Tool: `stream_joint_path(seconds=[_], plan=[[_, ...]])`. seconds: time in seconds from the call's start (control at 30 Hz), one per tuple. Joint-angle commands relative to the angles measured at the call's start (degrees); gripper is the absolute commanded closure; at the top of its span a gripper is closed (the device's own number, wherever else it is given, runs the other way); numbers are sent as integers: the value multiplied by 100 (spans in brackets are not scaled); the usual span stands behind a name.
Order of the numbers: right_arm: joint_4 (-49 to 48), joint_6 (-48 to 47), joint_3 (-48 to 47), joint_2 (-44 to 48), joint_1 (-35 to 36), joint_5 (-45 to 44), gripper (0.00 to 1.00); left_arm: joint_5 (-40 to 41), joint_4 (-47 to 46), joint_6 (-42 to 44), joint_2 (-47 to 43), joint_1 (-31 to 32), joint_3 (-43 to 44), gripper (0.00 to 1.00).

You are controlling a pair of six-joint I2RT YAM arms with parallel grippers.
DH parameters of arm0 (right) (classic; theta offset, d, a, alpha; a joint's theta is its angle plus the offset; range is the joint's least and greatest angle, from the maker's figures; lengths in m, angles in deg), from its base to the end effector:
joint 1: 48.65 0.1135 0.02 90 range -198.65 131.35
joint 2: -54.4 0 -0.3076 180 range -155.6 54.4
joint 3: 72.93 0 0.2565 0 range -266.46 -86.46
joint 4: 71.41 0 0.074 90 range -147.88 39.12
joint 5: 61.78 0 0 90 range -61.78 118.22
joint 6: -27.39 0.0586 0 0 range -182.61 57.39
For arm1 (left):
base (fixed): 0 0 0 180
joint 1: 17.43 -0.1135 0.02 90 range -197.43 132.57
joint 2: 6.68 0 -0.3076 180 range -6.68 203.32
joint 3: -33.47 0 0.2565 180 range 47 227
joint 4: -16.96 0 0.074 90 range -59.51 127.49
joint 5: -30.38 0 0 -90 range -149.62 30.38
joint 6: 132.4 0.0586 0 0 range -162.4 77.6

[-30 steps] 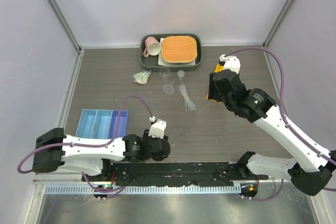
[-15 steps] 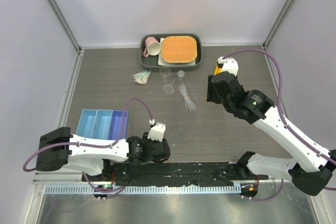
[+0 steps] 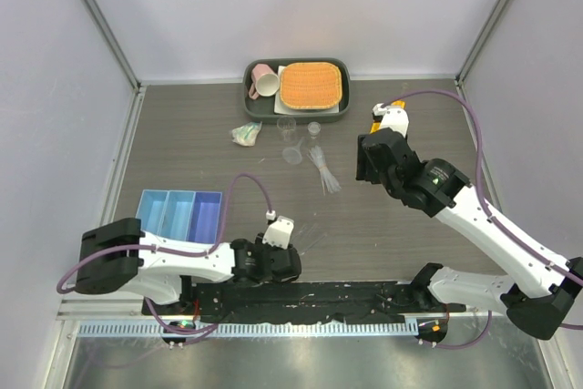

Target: Organize the chemistry lab equipment

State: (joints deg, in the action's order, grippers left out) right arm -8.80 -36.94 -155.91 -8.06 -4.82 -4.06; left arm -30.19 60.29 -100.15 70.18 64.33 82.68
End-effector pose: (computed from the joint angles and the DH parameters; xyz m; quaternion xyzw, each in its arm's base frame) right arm 0.1729 0.1226 0.3933 -0.0271 0.8847 0.0136 0.4653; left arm 0.0597 -0.2117 0.1758 0.1574 0.9418 -0.0632 0.2903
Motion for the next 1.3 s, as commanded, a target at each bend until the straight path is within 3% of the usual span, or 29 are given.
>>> stream_joint_path(seconds=[0.0, 0.17, 0.6, 0.97, 1.13, 1.27], plan=[[-276, 52, 28, 190, 46, -51, 42, -43, -229, 142, 391, 25, 70, 56], [-294, 43, 81, 234, 55, -60, 42, -69, -291, 203, 549, 25, 132, 61], [-399, 78, 257, 260, 73, 46, 42, 150, -36, 89, 426, 25, 132, 89], [-329, 61, 99, 208, 99, 107, 42, 555, 808, 326, -478, -388, 536, 94], [-302, 26, 37, 321, 99, 230, 42, 345, 1028, 721, -1207, -581, 861, 96], [-478, -62, 107, 444, 99, 625, 42, -287, 774, 1484, -1700, -792, 1273, 97]])
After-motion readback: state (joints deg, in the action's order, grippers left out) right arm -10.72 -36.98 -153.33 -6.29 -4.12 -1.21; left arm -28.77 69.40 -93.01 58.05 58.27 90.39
